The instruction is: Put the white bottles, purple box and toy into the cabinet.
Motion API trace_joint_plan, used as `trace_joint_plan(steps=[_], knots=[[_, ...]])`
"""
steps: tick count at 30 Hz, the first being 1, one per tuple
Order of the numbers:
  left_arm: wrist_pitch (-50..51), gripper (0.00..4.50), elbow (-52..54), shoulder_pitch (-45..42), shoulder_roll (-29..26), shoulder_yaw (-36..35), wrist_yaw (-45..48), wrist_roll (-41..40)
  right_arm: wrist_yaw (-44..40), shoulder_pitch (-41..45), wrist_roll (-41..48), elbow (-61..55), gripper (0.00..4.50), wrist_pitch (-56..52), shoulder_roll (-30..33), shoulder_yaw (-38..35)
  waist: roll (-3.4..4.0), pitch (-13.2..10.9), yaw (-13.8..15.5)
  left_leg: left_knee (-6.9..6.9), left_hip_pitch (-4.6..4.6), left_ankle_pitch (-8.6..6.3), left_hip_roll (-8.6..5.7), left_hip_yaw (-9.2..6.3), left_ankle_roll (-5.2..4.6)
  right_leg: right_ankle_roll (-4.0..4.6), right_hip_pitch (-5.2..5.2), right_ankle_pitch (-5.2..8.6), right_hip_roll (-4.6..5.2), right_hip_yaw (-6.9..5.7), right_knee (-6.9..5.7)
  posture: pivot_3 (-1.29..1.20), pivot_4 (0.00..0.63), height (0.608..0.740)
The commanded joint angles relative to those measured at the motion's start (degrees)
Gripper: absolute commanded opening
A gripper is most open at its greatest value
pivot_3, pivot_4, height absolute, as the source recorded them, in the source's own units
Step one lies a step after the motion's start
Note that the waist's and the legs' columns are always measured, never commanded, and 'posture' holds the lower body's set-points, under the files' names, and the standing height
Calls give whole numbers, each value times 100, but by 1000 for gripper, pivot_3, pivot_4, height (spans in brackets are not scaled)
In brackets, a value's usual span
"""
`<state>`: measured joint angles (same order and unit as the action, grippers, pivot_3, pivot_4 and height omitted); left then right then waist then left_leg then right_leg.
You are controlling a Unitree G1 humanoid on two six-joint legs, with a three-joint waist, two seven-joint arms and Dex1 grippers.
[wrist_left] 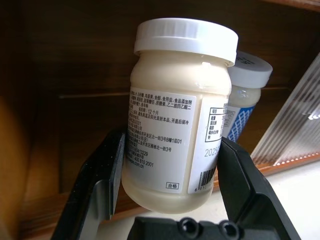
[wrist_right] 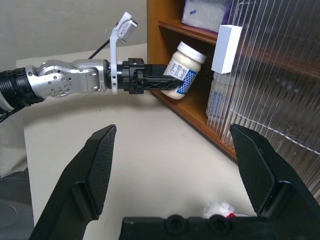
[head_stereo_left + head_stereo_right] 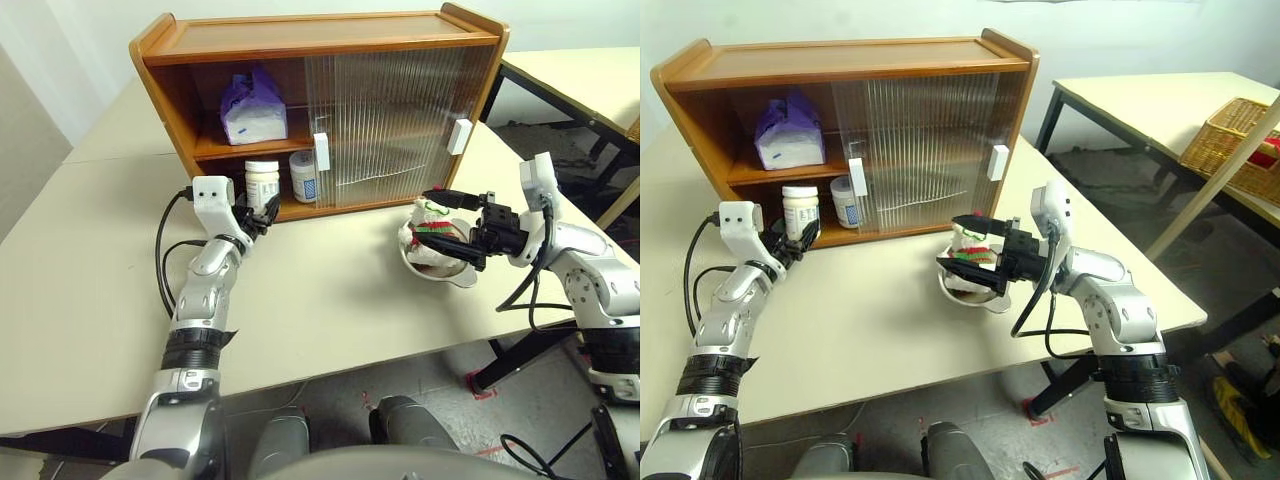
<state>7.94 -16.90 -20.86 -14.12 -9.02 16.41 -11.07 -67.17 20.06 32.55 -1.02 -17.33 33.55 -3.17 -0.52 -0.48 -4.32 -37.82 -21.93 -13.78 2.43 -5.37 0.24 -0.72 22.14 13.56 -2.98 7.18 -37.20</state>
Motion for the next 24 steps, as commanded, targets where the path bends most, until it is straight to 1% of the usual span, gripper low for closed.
trace_joint_plan(steps=[1, 7, 11, 16, 24], knots=[[-83, 3057, 105, 8, 30, -7, 26, -39, 3, -4, -88, 23, 4500, 37, -18, 68, 0, 0, 1, 0, 0, -1, 0, 0, -1, 0, 0, 0, 0, 0, 0, -126, 0, 740], [-217, 3057, -16, -50, 75, -100, -138, -20, 11, 20, -86, 32, 4500, 30, -17, 61, 0, 0, 1, 0, 0, -2, 0, 0, -3, 0, -1, 1, 0, 0, 0, -124, 0, 740], [-528, 3057, -424, -258, 42, -202, -448, 109, 32, 40, -90, 17, 4500, 9, -15, 68, 0, 0, 2, -1, 3, -2, 0, 0, -4, 0, -2, 1, 0, 0, -1, -125, 0, 740], [-827, 3057, -1298, -633, 41, -273, -778, 197, 54, 40, -71, -14, 4500, -22, 6, 42, 0, 0, 3, -4, 4, 0, 0, -1, -6, 1, -4, 0, 0, 0, -1, -129, 0, 740], [-1395, 3057, -2604, -1189, 71, -214, -861, 332, 86, 39, -45, -71, 4500, -65, 41, 24, -1, 0, 13, -8, 1, -1, 0, -2, -6, 0, -5, 1, 0, 2, 0, -135, 0, 740]])
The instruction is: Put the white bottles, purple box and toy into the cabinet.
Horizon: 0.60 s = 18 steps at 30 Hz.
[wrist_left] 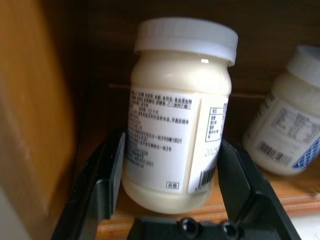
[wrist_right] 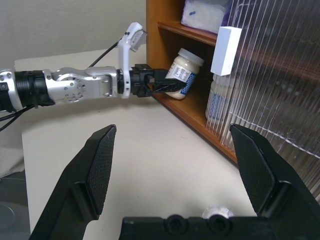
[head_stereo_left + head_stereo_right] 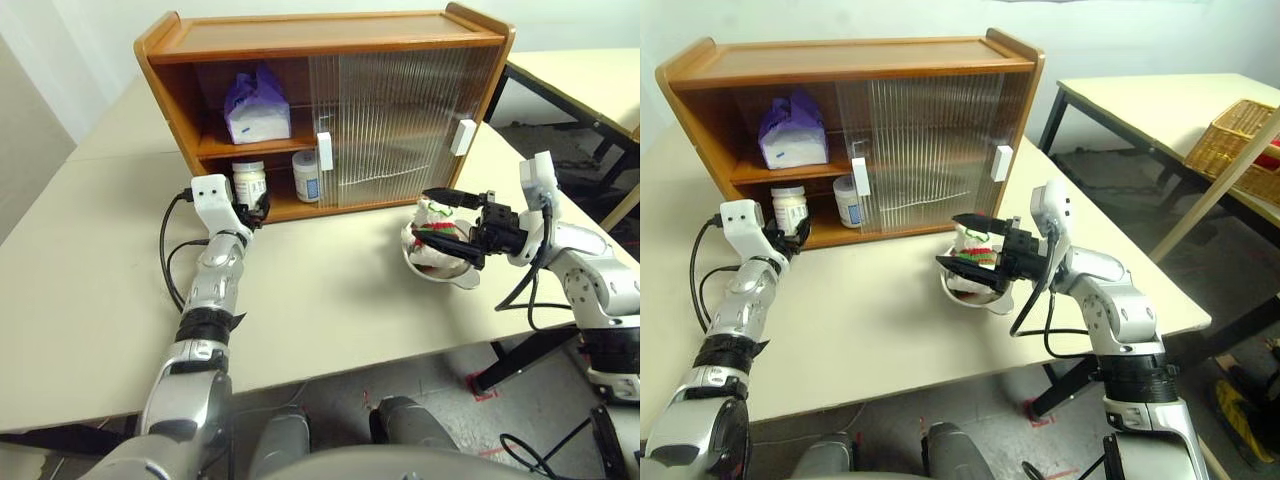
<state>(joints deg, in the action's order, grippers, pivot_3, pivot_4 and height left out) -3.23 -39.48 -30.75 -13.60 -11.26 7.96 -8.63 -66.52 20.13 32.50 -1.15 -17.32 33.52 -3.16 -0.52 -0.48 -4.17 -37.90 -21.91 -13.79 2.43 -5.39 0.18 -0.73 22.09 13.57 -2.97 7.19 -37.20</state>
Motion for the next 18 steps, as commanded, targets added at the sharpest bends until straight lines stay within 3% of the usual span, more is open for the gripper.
trace_joint_plan(steps=[1, 9, 18], knots=[[-341, 3057, -524, -270, 36, 16, -25, 99, 30, 35, -38, -70, 4500, -72, 43, 25, 0, 0, -5, 0, 0, 0, 0, 0, 0, 0, -1, 0, 0, 0, 0, -138, 0, 740], [-580, 3057, -1525, -664, 115, 67, -51, 172, 71, 33, -29, -117, 4500, -86, 38, 19, 0, 0, -16, -5, 10, 5, -1, 0, -9, -7, -18, -4, 0, -1, 0, -145, 0, 740], [-539, 3057, -1525, -482, 217, 102, 6, 151, 124, -5, -43, -138, 4500, -48, 0, 20, 2, 1, -44, -5, 17, 9, -3, 1, -15, -10, -29, -5, 0, -2, 0, -155, 0, 740]])
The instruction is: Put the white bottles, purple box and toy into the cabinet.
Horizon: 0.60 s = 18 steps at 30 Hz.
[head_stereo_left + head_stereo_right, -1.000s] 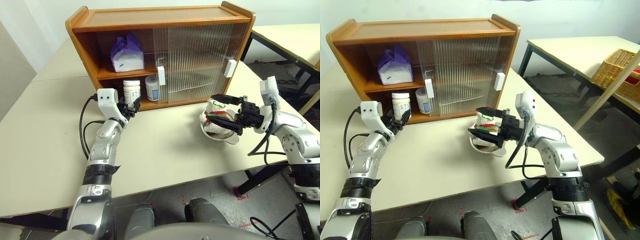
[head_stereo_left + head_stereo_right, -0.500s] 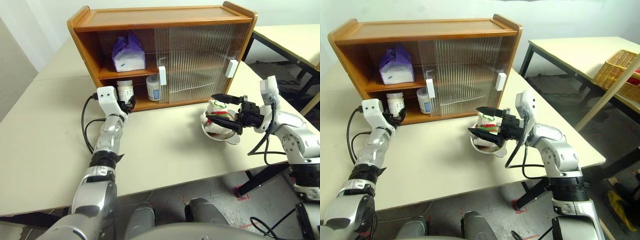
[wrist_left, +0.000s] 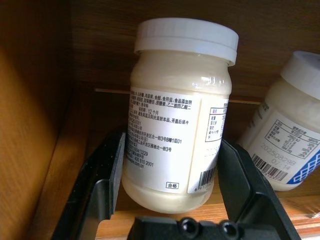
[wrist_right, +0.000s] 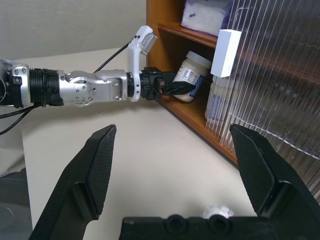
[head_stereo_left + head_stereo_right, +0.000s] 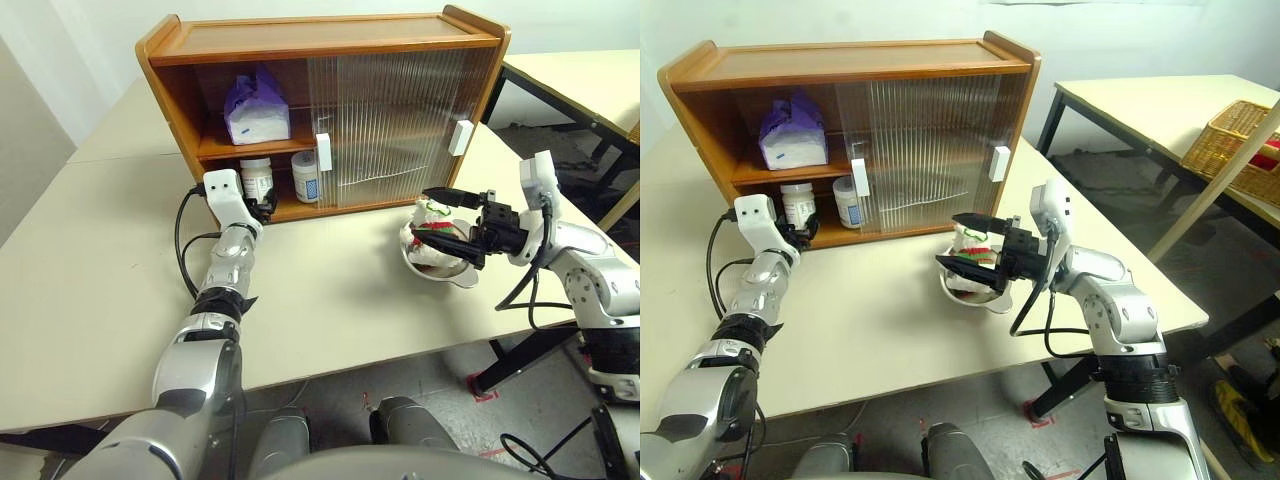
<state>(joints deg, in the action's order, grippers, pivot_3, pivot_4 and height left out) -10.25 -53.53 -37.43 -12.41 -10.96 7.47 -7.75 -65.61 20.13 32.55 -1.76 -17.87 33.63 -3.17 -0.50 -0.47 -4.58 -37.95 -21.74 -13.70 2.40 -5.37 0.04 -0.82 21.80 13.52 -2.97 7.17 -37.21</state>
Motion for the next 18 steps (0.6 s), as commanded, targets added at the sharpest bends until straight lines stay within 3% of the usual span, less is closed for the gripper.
trace_joint_plan(steps=[1, 18], knots=[[197, 3057, -97, 232, 111, 69, 55, 51, 44, -12, -51, -83, 4500, 13, -15, 26, 1, 1, -9, 0, 1, 0, 0, 0, 0, 0, -1, 0, 0, 0, 0, -154, 0, 740], [824, 3057, 386, 583, 279, -25, -28, -126, 37, 55, -79, -4, 4500, 65, -45, 64, 10, 6, -20, 2, 31, -2, -2, 1, 2, -3, -31, 3, 0, 0, 1, -144, 0, 740]])
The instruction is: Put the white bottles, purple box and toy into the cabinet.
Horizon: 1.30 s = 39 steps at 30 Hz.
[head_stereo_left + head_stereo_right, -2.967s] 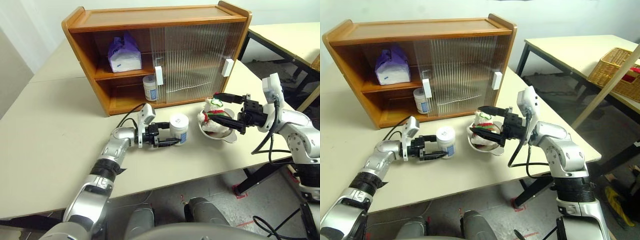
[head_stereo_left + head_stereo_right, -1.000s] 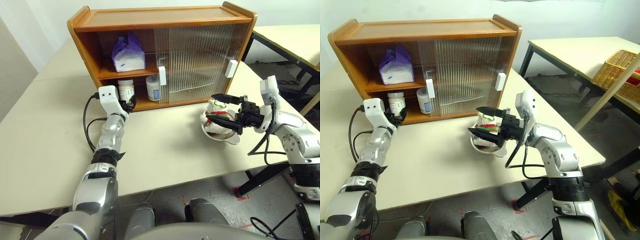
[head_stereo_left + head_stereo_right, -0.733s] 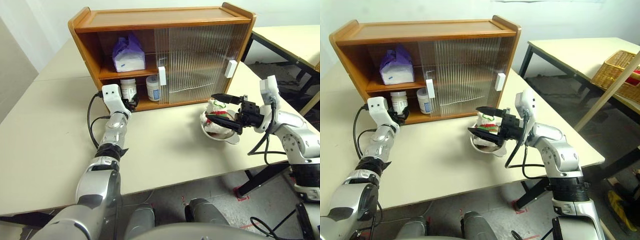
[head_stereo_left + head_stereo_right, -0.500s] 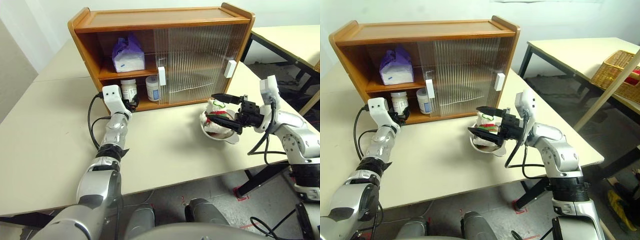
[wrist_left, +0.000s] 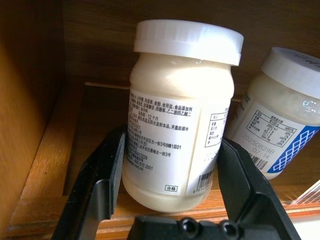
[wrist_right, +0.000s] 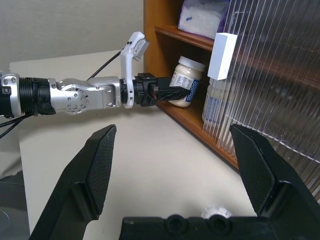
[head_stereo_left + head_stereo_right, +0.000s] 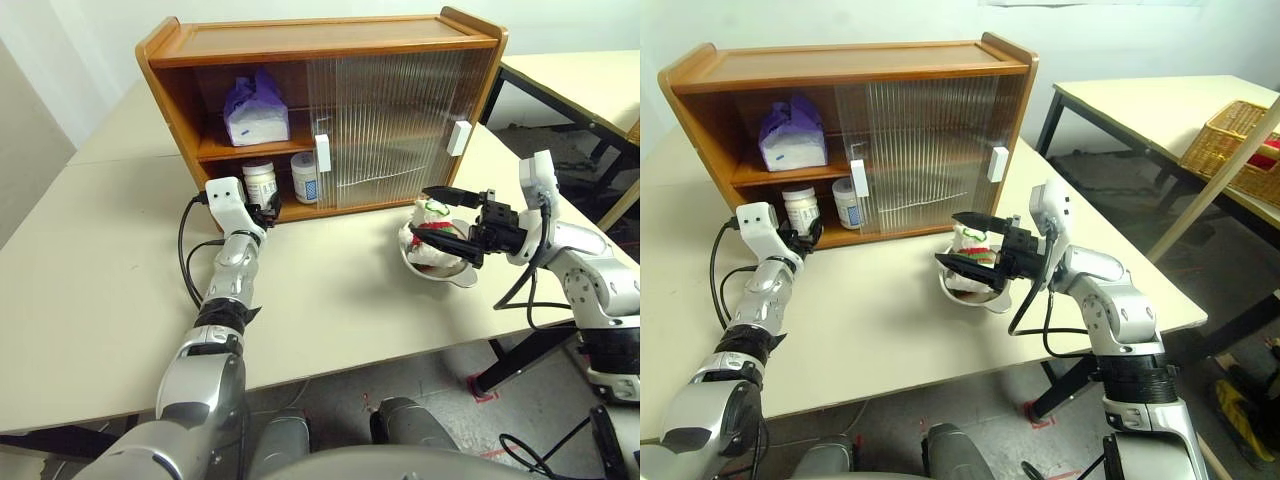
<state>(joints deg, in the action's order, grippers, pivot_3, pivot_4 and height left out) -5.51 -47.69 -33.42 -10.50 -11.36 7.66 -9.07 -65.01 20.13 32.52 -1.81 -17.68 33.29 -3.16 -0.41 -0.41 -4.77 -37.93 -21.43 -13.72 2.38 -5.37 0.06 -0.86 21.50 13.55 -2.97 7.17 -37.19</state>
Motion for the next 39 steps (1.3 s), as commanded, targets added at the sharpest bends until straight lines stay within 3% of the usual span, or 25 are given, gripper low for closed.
trace_joint_plan(steps=[1, 18, 39], knots=[[385, 3057, -225, 167, 86, 3, -85, 11, -21, 55, -79, 0, 4500, 46, -14, 65, 0, 0, -1, 1, 8, 0, 0, 0, 1, 0, -6, 0, 0, 0, 0, -143, 0, 740], [176, 3057, -1784, -684, 35, -118, -383, 138, -38, 123, -149, 59, 4500, 96, -60, 36, 16, -4, -25, 18, 109, -27, -1, -6, 45, -6, -79, 9, 2, 13, 6, -159, 0, 740], [-118, 3057, -1452, 101, 136, 135, -264, 413, -42, 205, -161, 82, 4500, 103, -105, 47, 100, 38, -79, 45, 115, -65, -3, -5, 58, -9, -88, 18, 2, 17, 65, -152, 0, 740]])
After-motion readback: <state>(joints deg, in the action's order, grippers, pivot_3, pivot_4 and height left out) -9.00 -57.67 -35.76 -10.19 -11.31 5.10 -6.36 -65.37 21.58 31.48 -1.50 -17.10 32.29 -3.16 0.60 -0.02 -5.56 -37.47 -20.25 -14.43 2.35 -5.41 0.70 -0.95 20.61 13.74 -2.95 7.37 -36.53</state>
